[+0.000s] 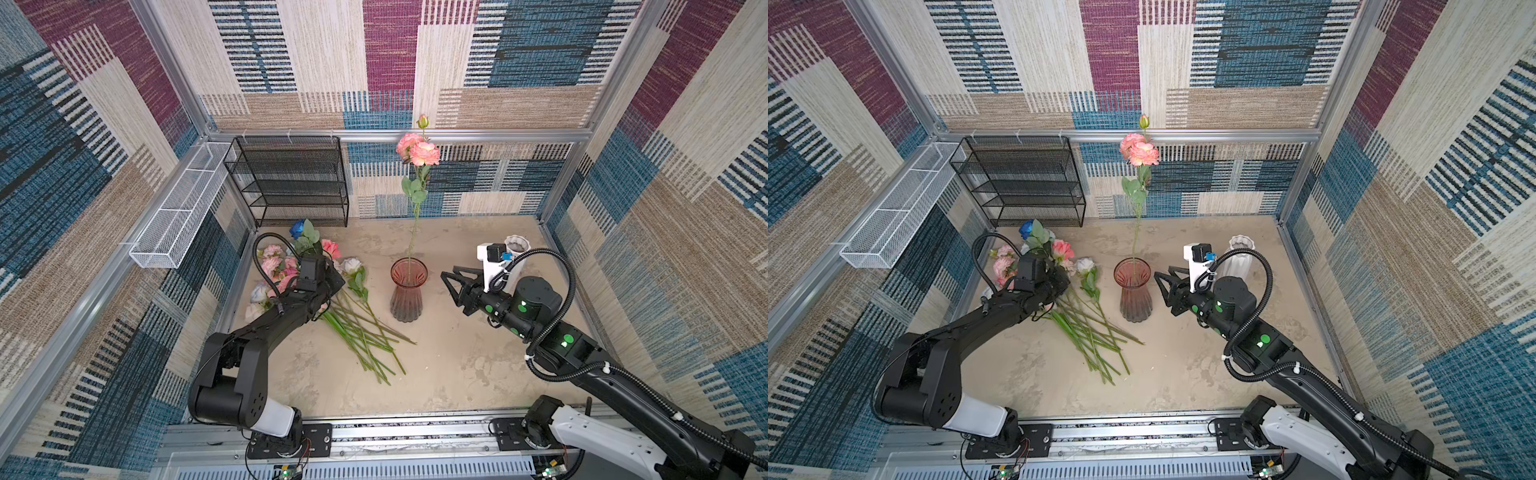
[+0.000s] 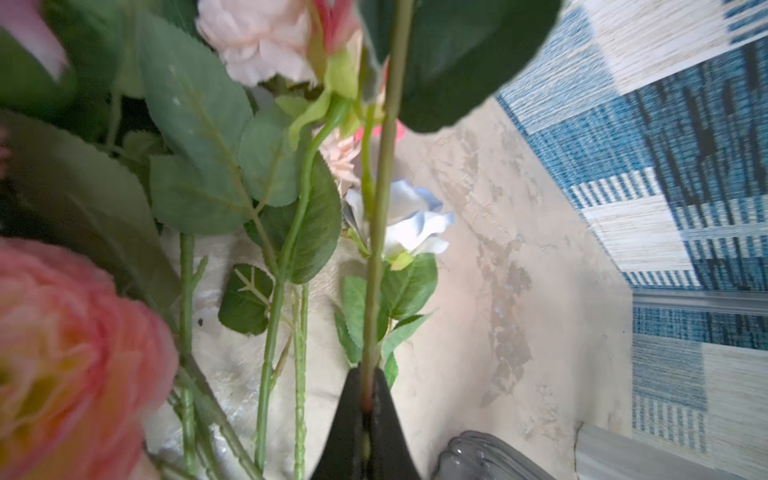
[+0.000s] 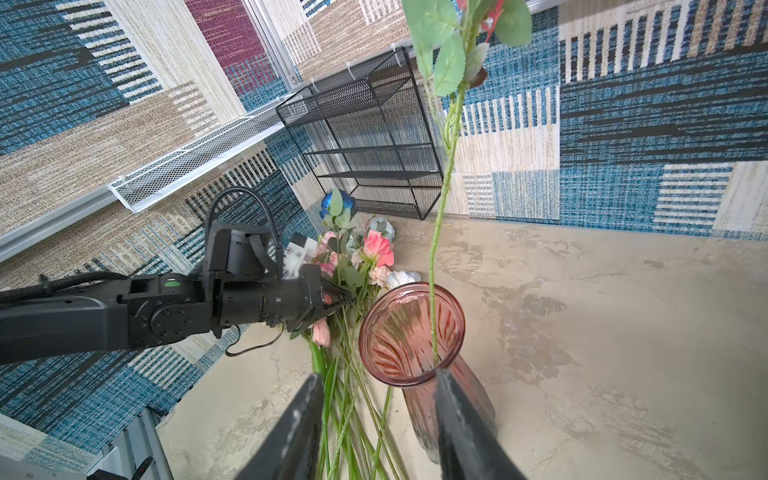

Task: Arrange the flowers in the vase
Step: 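Grasp the blue rose stem with the left gripper and lift it, then raise the blue rose high and carry it toward the pink vase with the left gripper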

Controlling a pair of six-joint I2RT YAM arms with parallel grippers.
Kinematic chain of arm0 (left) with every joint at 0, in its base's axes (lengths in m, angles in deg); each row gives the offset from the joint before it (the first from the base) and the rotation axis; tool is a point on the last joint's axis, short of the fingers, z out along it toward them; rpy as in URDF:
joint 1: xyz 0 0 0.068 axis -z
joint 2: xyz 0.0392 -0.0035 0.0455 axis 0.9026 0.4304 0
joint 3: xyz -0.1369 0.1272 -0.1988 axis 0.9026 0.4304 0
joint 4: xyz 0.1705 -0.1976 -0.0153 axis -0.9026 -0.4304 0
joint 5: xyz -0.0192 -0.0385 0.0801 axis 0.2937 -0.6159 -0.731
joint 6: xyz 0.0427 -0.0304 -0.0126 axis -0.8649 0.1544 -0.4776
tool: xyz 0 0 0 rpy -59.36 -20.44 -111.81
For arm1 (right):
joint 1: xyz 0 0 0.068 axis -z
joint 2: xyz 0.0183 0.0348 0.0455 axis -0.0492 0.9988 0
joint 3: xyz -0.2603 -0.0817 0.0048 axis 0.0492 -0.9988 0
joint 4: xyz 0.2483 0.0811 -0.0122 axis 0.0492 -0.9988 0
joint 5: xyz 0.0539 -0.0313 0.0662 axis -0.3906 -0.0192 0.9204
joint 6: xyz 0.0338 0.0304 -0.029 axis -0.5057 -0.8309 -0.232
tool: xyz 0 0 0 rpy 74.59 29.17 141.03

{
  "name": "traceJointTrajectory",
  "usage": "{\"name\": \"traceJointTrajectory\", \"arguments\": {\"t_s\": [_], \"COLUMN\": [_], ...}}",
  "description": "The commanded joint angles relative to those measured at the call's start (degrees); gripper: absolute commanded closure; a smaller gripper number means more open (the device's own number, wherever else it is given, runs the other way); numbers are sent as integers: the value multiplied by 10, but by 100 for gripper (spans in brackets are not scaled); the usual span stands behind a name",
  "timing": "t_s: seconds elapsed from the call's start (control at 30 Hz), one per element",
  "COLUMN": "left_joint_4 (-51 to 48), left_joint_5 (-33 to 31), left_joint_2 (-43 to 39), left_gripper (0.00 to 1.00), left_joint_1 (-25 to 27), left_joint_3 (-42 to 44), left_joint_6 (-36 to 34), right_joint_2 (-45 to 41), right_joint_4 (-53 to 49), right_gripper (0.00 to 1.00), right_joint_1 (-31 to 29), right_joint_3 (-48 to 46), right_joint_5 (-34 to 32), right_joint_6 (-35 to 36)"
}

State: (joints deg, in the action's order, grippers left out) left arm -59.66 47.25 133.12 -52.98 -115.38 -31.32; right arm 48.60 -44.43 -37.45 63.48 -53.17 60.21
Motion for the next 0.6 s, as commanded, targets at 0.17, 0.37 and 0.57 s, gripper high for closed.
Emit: {"name": "traceJointTrajectory", "arguments": {"t_s": [0.17,0.37,0.57], "left_joint_4": [-113,-193,-227], "left_joint_5": [-68,-53,31], "left_joint_2": [-166,-272,-274], "left_gripper": [100,100,100], "left_joint_1": [-1,-1,7], "left_joint_3": [-23,-99,-239], "left_joint_6": [-77,-153,-202], "right_joint_2": [-4,-5,-12], "right_joint_4": [-5,-5,-8], "right_gripper": [42,40,41], "right_joint_1": [0,0,0], "right_joint_3": [9,12,17], "right_joint_5": [1,1,1], "right_joint_6": [-7,-5,-6]}}
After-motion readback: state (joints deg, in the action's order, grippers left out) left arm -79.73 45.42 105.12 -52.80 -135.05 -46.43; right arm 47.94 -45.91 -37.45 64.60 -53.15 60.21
